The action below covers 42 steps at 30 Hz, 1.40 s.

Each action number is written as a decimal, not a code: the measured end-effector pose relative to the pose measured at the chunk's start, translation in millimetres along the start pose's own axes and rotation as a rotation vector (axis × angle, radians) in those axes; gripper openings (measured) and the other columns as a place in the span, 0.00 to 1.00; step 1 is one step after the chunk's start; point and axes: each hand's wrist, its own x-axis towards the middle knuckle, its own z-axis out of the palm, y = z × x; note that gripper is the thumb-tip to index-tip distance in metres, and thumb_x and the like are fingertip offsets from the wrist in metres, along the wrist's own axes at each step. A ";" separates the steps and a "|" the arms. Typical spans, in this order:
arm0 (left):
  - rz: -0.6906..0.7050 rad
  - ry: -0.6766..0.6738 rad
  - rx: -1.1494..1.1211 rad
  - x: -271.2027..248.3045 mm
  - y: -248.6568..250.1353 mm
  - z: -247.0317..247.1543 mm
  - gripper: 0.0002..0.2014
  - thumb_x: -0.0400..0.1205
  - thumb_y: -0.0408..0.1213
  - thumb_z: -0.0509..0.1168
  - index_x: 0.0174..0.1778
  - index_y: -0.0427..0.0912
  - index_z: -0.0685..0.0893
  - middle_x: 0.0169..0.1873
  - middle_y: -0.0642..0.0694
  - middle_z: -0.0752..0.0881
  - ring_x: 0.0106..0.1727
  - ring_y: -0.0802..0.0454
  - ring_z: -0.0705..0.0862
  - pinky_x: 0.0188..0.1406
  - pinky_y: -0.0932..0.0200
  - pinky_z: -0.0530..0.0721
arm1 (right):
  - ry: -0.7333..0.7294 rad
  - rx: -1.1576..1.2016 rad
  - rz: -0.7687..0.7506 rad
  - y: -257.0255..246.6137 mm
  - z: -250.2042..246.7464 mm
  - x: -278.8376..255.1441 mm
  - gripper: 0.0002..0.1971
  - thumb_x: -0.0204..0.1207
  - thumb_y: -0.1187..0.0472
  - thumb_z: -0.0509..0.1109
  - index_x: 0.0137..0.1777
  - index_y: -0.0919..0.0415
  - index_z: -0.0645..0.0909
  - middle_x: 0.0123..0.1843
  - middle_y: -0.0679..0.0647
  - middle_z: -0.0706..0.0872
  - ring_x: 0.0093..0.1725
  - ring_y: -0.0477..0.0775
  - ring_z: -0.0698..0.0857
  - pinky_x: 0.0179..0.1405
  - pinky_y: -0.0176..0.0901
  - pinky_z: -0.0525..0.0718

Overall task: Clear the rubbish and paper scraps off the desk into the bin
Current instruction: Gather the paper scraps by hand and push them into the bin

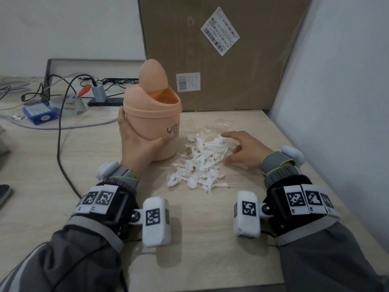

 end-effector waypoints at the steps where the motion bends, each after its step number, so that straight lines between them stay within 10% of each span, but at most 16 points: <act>1: -0.003 -0.001 -0.001 -0.5 0.2 -0.1 0.69 0.53 0.59 0.84 0.84 0.63 0.45 0.81 0.50 0.66 0.79 0.50 0.71 0.79 0.39 0.74 | -0.005 -0.016 -0.021 -2.2 2.8 1.2 0.37 0.68 0.58 0.79 0.76 0.47 0.68 0.74 0.52 0.67 0.54 0.51 0.79 0.57 0.40 0.77; 12: 0.002 -0.017 -0.001 -4.5 5.9 0.3 0.68 0.54 0.57 0.83 0.85 0.63 0.45 0.80 0.51 0.66 0.79 0.50 0.70 0.79 0.38 0.73 | 0.103 -0.186 -0.169 -11.3 20.8 13.1 0.10 0.74 0.63 0.71 0.54 0.57 0.88 0.52 0.55 0.87 0.48 0.51 0.80 0.49 0.39 0.75; 20: -0.009 -0.020 0.004 -6.0 9.4 0.0 0.68 0.53 0.56 0.81 0.85 0.61 0.45 0.81 0.50 0.65 0.80 0.49 0.70 0.79 0.37 0.73 | 0.342 -0.268 -0.147 -13.4 10.3 8.7 0.09 0.78 0.64 0.60 0.52 0.58 0.81 0.43 0.53 0.82 0.45 0.60 0.80 0.39 0.46 0.73; 30: -0.012 -0.029 0.002 -8.5 12.4 -0.1 0.68 0.53 0.57 0.82 0.85 0.61 0.45 0.80 0.51 0.67 0.79 0.50 0.71 0.78 0.37 0.74 | 0.575 0.294 -0.037 -9.7 6.8 11.8 0.12 0.73 0.68 0.64 0.48 0.57 0.89 0.36 0.51 0.87 0.28 0.43 0.86 0.37 0.36 0.85; 34: -0.011 -0.033 -0.006 -9.5 14.3 1.1 0.69 0.52 0.57 0.81 0.85 0.60 0.45 0.80 0.50 0.66 0.79 0.49 0.71 0.79 0.37 0.73 | 0.655 0.379 0.050 -5.2 3.4 11.2 0.09 0.72 0.61 0.69 0.47 0.53 0.90 0.39 0.48 0.90 0.43 0.51 0.86 0.46 0.42 0.84; 42: -0.002 -0.048 -0.015 -10.8 15.7 1.6 0.68 0.53 0.55 0.81 0.86 0.59 0.46 0.79 0.52 0.66 0.78 0.51 0.71 0.79 0.40 0.74 | 0.605 0.832 0.093 -5.7 2.8 12.6 0.12 0.72 0.70 0.66 0.36 0.57 0.88 0.36 0.57 0.90 0.38 0.54 0.90 0.41 0.44 0.88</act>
